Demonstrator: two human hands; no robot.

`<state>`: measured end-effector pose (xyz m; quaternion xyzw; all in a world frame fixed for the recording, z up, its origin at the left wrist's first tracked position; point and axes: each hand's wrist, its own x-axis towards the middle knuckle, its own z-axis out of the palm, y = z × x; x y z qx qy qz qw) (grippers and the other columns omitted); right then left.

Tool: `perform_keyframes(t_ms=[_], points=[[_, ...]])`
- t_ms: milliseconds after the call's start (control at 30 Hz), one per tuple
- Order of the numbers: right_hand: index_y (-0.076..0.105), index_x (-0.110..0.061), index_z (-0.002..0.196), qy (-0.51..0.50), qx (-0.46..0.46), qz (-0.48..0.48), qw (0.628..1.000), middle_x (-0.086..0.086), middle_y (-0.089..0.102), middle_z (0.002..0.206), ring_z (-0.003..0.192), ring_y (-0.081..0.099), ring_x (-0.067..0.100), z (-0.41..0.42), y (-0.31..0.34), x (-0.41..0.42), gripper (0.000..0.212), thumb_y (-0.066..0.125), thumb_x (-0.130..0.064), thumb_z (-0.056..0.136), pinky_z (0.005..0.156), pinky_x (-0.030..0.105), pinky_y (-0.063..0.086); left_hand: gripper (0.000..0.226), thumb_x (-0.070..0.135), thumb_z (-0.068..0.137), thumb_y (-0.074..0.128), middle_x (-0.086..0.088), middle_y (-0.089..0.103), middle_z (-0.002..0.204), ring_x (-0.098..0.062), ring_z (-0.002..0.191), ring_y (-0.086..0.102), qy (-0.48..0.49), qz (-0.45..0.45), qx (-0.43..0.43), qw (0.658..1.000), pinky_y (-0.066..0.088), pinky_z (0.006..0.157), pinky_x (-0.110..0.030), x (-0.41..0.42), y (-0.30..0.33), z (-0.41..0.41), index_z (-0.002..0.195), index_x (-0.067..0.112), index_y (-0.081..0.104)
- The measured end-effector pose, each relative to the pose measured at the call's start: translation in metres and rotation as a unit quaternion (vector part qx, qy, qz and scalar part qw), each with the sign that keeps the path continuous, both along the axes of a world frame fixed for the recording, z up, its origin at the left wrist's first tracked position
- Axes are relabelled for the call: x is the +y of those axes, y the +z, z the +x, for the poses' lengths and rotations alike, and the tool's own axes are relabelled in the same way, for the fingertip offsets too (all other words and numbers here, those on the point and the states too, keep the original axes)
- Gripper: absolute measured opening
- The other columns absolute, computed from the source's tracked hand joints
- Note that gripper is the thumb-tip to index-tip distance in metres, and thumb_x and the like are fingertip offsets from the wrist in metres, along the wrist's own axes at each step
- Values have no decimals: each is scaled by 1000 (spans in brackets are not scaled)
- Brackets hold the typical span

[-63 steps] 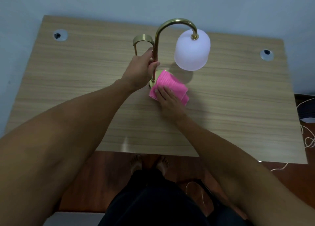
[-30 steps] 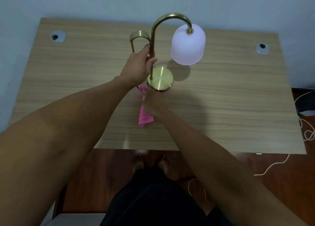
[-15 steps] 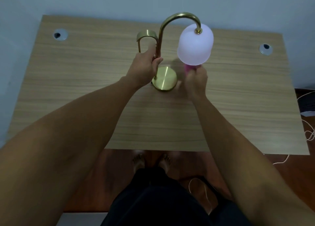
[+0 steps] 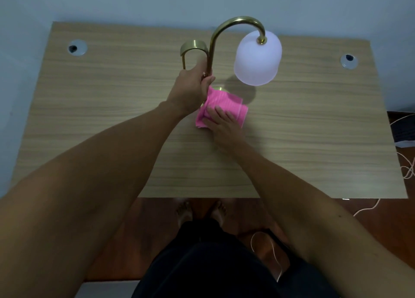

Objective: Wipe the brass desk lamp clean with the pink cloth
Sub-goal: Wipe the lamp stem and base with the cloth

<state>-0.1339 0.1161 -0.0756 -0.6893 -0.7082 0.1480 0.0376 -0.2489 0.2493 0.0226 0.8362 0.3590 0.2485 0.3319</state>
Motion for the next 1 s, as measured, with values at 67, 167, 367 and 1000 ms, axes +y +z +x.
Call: perform_keyframes(t_ms=[67, 167, 367, 1000], points=[[66, -17, 135, 37, 7, -10, 999, 9, 50, 155, 145, 41, 42, 18, -3, -10, 51, 34, -27, 97, 117, 64, 27, 24, 23, 98, 53, -9, 72, 85, -26, 76, 72, 3, -3, 4, 1000, 58, 72, -47, 1, 0, -1, 114, 6, 57], [58, -16, 143, 43, -1, -5, 999, 4, 40, 162, 151, 32, 32, 35, 10, -29, 51, 30, -24, 101, 118, 54, 18, 26, 25, 97, 53, -7, 73, 87, -25, 79, 73, 4, -6, 14, 1000, 58, 73, -45, 0, 1, -2, 116, 7, 56], [46, -18, 152, -207, 119, 3, 971, 3, 41, 161, 147, 39, 19, 59, 33, -27, 48, 36, -30, 107, 122, 39, 32, 25, 31, 99, 52, -6, 72, 92, -25, 85, 71, 15, -39, 39, 998, 58, 80, -46, -2, 3, -3, 115, 12, 56], [58, -9, 137, -402, 748, -41, 526, 18, 70, 111, 86, 70, 29, 26, 131, -67, 37, 51, -6, 100, 78, 42, 57, 37, 53, 96, 54, 1, 46, 71, -14, 61, 41, 45, -604, -67, 793, 34, 55, -28, -97, 11, -45, 87, 18, 60]])
